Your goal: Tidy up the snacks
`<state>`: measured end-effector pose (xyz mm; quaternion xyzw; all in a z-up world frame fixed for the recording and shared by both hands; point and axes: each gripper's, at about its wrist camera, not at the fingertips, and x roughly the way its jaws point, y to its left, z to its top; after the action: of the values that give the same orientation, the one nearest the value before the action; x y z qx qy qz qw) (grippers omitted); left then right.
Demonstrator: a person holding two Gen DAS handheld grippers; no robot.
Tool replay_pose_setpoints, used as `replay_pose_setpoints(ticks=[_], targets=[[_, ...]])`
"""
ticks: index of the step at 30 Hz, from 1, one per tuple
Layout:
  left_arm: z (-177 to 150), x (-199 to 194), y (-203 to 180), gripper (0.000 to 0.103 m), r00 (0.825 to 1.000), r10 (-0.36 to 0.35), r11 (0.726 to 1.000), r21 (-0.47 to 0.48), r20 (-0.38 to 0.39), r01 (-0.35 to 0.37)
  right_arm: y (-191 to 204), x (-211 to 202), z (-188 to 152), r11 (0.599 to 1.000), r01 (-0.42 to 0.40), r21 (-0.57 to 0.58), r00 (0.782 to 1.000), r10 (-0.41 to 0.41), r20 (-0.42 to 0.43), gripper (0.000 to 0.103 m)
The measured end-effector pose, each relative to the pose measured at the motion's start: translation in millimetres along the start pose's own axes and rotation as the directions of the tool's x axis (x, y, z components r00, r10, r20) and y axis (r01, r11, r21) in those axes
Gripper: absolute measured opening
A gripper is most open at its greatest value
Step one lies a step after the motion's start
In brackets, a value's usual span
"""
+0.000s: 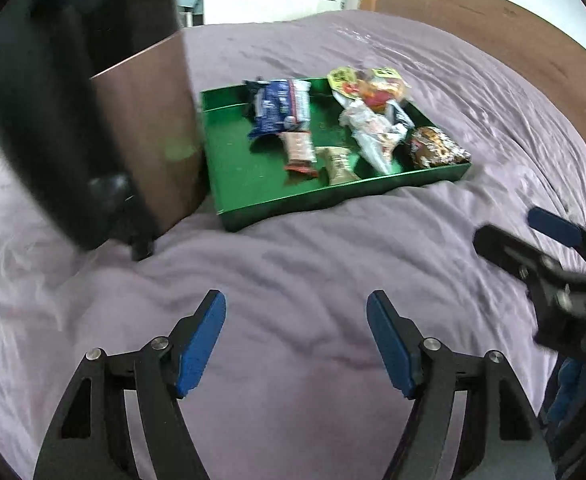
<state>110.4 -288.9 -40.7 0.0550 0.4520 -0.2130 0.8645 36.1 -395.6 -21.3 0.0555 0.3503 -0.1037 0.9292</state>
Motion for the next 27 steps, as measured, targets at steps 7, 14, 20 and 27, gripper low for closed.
replay_pose_setpoints(ticks=[7,14,20,27], targets=[[-12.2,-16.6,24.0,0.068,0.995,0.084,0.995,-0.057,0.049,-0.081,14.9,-4.9,-7.7,0.998,-0.021,-0.052,1.000,0.022,0.020,0.103],[-24.0,-19.1,53.4,0.068,0.990,0.136,0.986,-0.097,0.029,-0.133,18.0,2.8,-16.4,0.996,0.010,-0.094,1.000,-0.008,0.022,0.103],[-20.1,-23.6,63.6,0.068,0.984,0.172,0.981,-0.103,0.041,-0.167,10.6,9.7,-23.0,0.996,0.029,-0.090,0.999,-0.027,0.022,0.103],[-8.0,-45.2,58.4,0.068,0.965,0.208,0.976,-0.096,0.157,-0.195,8.2,6.4,-19.3,0.995,0.028,-0.092,0.997,-0.022,0.069,0.103]])
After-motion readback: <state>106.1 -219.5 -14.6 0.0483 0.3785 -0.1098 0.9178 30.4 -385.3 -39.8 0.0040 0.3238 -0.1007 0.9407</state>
